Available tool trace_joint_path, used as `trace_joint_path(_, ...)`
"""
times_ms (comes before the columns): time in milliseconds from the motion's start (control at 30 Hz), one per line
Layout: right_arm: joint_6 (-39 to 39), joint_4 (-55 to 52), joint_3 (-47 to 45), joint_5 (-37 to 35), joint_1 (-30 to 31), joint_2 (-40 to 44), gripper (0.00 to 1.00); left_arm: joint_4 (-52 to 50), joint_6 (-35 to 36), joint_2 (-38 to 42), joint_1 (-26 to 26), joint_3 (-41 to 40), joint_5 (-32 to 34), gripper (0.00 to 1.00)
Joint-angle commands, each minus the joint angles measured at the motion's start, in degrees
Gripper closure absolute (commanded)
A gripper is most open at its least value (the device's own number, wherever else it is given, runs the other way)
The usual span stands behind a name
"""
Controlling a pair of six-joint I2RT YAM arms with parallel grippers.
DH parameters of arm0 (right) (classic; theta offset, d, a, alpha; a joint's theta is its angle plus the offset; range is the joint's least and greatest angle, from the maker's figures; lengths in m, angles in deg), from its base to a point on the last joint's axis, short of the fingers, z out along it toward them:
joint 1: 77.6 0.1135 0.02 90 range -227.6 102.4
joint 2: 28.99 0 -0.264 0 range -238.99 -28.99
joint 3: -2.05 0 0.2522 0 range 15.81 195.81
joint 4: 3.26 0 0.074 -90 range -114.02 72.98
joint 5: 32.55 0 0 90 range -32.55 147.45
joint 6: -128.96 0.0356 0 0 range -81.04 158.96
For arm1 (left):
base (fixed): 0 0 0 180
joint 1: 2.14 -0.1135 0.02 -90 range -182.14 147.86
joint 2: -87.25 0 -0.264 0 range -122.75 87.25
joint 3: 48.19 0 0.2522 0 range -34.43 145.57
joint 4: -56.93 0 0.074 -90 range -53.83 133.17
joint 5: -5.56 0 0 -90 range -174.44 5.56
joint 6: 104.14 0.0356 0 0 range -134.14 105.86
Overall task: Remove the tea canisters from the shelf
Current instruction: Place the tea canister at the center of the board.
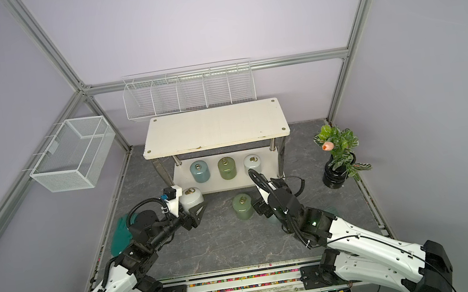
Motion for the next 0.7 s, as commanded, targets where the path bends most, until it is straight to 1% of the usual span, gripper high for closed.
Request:
trace_joint_path(0, 1.4, -1.3, 1.6, -0.7, 0.5, -0.6, 0.11, 7.0, -0.2, -0.4, 0.3, 0.4, 0.2, 0.38)
trace_joint_path(167, 1.9, -1.6, 2.0, -1.0, 0.6, -0.4, 0.11, 8.0, 0.2, -4.4, 1.1, -0.2, 0.1, 0.39)
trace_joint_path(433, 2.4, -2.6, 3.0, -0.4, 1.0, -1.5, 0.11, 7.2, 0.9, -2.6, 2.3, -3.1, 2.5, 0.4)
trace_joint_path(567, 2.8, -2.8, 3.4, -0.4, 1.4, -1.9, 0.11, 9.1, 0.2, -2.6, 2.5, -4.9, 3.1, 0.4)
trace_joint_path(667, 2.7, -3.0, 3.8, -0.8, 1.6, -2.1, 0.11, 12.2, -0.6, -5.4, 2.7, -5.9, 2.8, 0.4)
